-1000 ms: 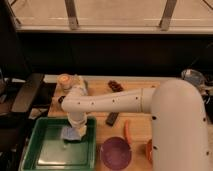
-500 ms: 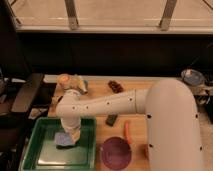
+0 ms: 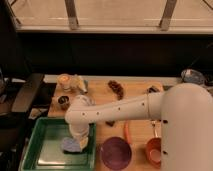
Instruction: Wipe tray with sponge
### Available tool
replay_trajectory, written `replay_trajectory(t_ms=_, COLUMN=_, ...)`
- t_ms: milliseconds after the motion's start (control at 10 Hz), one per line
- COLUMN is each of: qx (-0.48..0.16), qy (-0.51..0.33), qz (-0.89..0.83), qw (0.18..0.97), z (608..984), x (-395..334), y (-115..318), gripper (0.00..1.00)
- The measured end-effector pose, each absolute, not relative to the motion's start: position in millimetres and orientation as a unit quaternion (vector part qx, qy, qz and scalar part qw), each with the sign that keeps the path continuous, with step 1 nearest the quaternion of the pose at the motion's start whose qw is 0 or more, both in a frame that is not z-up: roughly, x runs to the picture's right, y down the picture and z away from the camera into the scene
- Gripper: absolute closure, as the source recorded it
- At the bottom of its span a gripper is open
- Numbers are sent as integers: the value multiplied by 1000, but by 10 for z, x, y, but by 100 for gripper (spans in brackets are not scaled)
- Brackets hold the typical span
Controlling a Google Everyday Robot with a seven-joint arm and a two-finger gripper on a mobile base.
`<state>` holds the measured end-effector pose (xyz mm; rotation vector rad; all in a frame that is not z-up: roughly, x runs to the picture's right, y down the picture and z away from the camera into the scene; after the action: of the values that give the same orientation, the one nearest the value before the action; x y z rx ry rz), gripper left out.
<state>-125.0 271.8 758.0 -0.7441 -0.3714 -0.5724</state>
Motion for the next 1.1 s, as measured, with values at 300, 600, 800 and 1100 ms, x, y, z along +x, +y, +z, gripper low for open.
replay_trajectory(t_ms=300, qx=-352, qy=-159, qz=-284, qw=877, z=7740, x=-1114, y=2444, gripper=100)
replay_trajectory(t_ms=600, qx=-346, qy=-169, qz=-308, qw=870, z=7836, x=-1387, y=2347, gripper=100)
replay_trajectory(t_ms=800, qx=-344, qy=-185, qz=-325, qw=861, z=7853, x=-1680, y=2383, gripper=100)
replay_trajectory(t_ms=1100, qx=-354, qy=-210, qz=-314, qw=856, z=7668, x=-1840, y=2699, gripper=100)
